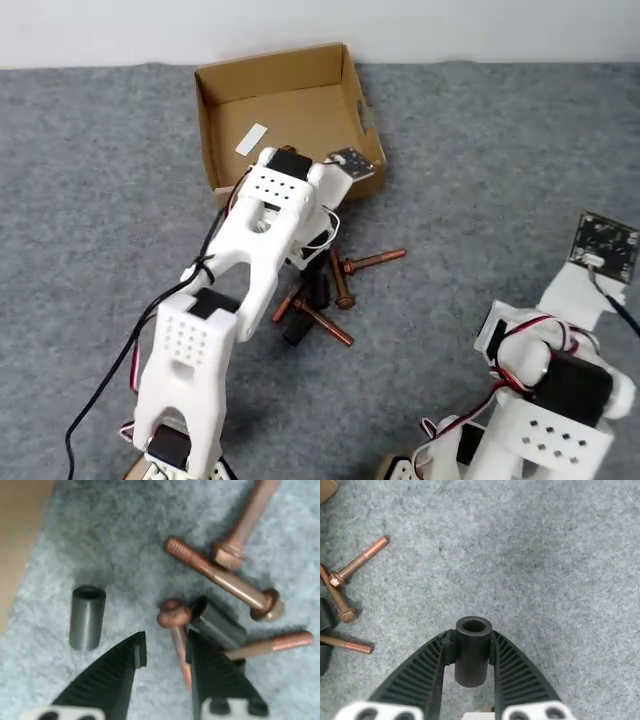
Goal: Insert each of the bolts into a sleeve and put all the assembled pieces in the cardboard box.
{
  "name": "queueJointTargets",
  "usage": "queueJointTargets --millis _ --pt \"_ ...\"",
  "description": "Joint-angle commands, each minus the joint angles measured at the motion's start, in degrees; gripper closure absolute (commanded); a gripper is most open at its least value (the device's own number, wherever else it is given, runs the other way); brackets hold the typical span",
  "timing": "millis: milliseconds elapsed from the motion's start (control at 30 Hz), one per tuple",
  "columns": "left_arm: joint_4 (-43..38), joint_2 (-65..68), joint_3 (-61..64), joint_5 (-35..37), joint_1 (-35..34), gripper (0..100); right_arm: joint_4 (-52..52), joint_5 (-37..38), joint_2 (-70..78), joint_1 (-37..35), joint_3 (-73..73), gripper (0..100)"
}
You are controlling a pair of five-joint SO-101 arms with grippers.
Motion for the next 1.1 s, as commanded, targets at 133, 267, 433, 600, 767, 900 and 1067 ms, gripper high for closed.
queueJointTargets --millis 133,267,433,600,767,900,1067 --pt "3.3 7.1 -9.6 -0.4 0.0 86 -1.4 -0.4 -0.3 0.7 -0.4 99.0" --pt "3.3 10.0 -12.0 -0.2 0.2 86 -1.4 -0.4 -0.3 0.7 -0.4 99.0" --pt "3.4 11.2 -13.9 -0.2 0.4 100 -1.4 -0.4 -0.3 0.7 -0.4 99.0" --pt "4.7 8.4 -14.1 -0.1 0.1 100 -1.4 -0.4 -0.3 0.6 -0.4 99.0" --pt "4.7 -1.8 -10.4 2.1 1.7 100 -1.4 -0.4 -0.3 0.5 -0.4 99.0" --pt "4.7 -11.3 -3.2 2.2 3.4 100 -1.4 -0.4 -0.3 0.4 -0.6 99.0" --pt "4.6 -24.2 7.0 2.3 5.7 100 -1.4 2.6 -0.7 0.4 -0.9 99.0"
